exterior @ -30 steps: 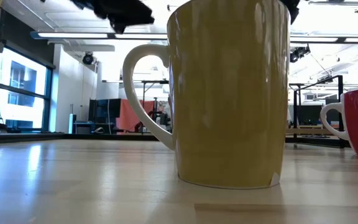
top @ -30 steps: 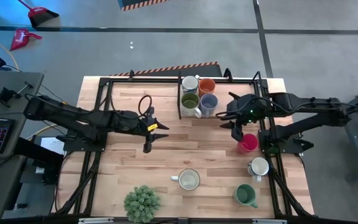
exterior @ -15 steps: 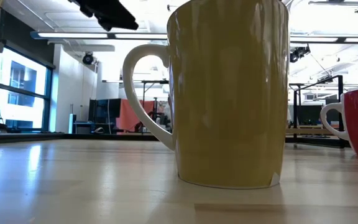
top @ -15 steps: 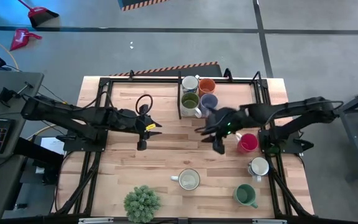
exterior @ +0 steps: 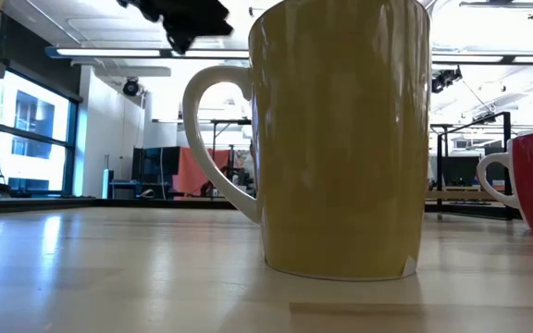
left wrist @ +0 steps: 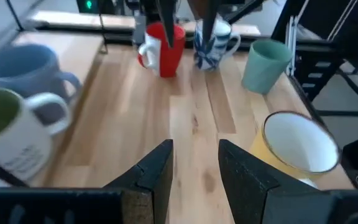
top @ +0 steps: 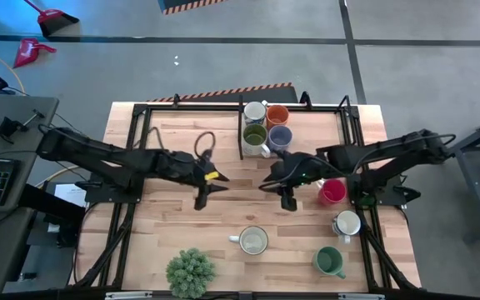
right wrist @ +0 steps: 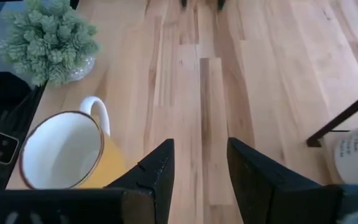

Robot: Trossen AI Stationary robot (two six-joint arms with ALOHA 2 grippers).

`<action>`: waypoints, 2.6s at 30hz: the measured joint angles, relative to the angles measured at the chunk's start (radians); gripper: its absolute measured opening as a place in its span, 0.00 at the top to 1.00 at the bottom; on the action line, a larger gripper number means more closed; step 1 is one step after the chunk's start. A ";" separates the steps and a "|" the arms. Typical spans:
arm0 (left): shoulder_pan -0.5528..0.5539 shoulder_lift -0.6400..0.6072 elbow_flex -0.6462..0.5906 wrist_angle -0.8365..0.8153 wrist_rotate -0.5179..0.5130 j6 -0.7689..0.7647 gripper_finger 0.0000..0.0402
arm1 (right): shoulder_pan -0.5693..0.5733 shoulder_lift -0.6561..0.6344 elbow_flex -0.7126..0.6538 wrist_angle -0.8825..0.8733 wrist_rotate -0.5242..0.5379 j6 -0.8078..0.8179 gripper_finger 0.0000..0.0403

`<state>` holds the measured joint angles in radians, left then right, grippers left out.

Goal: Place coffee mugs
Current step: Put the yellow mug on the shelf

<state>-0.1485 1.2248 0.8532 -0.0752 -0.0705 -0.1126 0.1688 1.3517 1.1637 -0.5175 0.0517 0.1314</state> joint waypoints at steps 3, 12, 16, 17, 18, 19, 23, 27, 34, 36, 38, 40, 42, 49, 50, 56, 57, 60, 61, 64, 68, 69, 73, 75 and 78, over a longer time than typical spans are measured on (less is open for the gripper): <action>-0.011 0.092 0.000 0.106 0.020 -0.012 0.71 | 0.000 -0.025 0.000 -0.054 0.004 0.000 0.69; -0.054 0.311 0.119 0.110 0.070 -0.133 0.71 | 0.000 -0.067 0.000 -0.177 0.070 0.011 0.69; -0.081 0.411 0.220 0.029 0.113 -0.146 0.66 | 0.000 -0.067 0.000 -0.198 0.070 -0.020 0.69; -0.090 0.429 0.246 -0.006 0.115 -0.146 0.64 | 0.000 -0.067 0.000 -0.199 0.070 -0.026 0.69; -0.097 0.452 0.279 -0.024 0.117 -0.147 0.62 | 0.000 -0.067 0.000 -0.212 0.070 -0.027 0.69; -0.102 0.467 0.308 -0.053 0.117 -0.147 0.60 | 0.000 -0.067 0.000 -0.227 0.070 -0.027 0.69; -0.122 0.520 0.420 -0.177 0.110 -0.156 0.54 | 0.000 -0.067 0.000 -0.311 0.074 -0.027 0.69; -0.130 0.575 0.518 -0.244 0.105 -0.156 0.51 | 0.000 -0.067 0.000 -0.371 0.125 -0.019 0.69; -0.130 0.664 0.620 -0.340 0.110 -0.167 0.51 | 0.000 -0.067 0.000 -0.421 0.138 -0.018 0.69; -0.130 0.666 0.633 -0.395 0.110 -0.175 0.51 | 0.000 -0.071 0.000 -0.428 0.141 -0.019 0.69; -0.133 0.665 0.636 -0.397 0.107 -0.192 0.51 | 0.000 -0.074 0.000 -0.460 0.156 -0.017 0.69; -0.134 0.665 0.634 -0.423 0.107 -0.208 0.51 | -0.001 -0.079 0.000 -0.480 0.173 -0.016 0.69; -0.138 0.666 0.634 -0.429 0.107 -0.221 0.51 | -0.001 -0.086 0.000 -0.529 0.207 0.001 0.69; -0.160 0.694 0.632 -0.429 0.112 -0.260 0.51 | -0.025 -0.125 0.000 -0.646 0.362 0.099 0.69; -0.161 0.704 0.636 -0.411 0.113 -0.266 0.51 | -0.033 -0.138 0.000 -0.664 0.374 0.116 0.69; -0.162 0.741 0.633 -0.398 0.110 -0.281 0.51 | -0.078 -0.243 0.000 -0.767 0.444 0.211 0.69; -0.162 0.742 0.632 -0.395 0.110 -0.286 0.51 | -0.084 -0.267 0.000 -0.786 0.450 0.221 0.69; -0.158 0.750 0.635 -0.373 0.109 -0.288 0.51 | -0.106 -0.345 0.000 -0.849 0.453 0.265 0.69; -0.157 0.753 0.633 -0.380 0.109 -0.289 0.51 | -0.112 -0.371 0.000 -0.864 0.453 0.281 0.69; -0.152 0.757 0.634 -0.362 0.108 -0.291 0.51 | -0.119 -0.450 0.000 -0.902 0.453 0.314 0.69; -0.151 0.761 0.632 -0.366 0.111 -0.297 0.51 | -0.119 -0.545 0.000 -0.920 0.451 0.318 0.69; -0.150 0.761 0.632 -0.364 0.111 -0.297 0.52 | -0.119 -0.567 0.000 -0.920 0.451 0.319 0.69; -0.150 0.765 0.633 -0.360 0.111 -0.285 0.58 | -0.119 -0.635 0.000 -0.921 0.445 0.339 0.69; -0.150 0.770 0.634 -0.354 0.111 -0.265 0.62 | -0.119 -0.658 0.000 -0.925 0.435 0.341 0.69; -0.146 0.784 0.634 -0.341 0.118 -0.244 0.71 | -0.119 -0.678 0.000 -0.926 0.414 0.343 0.69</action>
<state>-0.2942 2.0087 1.4868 -0.4163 0.0479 -0.3564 0.0502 0.6736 1.1641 -1.4437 0.4660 0.4739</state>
